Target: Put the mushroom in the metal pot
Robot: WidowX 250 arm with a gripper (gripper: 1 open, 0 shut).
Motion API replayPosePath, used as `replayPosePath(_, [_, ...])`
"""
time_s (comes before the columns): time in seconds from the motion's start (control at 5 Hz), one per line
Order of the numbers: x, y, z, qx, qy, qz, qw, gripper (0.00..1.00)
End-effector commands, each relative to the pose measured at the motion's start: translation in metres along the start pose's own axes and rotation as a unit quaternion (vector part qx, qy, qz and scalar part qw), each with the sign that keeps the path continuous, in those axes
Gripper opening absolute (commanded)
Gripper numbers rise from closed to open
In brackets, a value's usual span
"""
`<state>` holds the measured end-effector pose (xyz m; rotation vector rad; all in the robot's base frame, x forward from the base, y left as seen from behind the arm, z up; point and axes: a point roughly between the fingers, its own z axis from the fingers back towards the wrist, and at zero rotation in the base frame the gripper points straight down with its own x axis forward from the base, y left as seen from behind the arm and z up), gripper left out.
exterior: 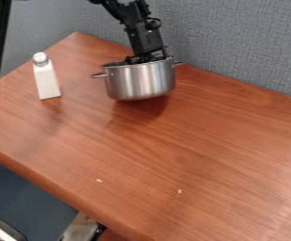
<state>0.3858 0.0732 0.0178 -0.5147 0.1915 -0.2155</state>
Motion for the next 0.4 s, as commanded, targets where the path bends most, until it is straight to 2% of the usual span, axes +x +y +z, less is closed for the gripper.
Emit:
replayPosePath(0.0, [-0.011, 0.044, -0.043, -0.008, 0.058, -0.007, 0.9983, 0.00])
replayPosePath(0.2, [-0.001, 0.037, -0.053, 0.004, 0.082, -0.052, 0.9953, 1.00])
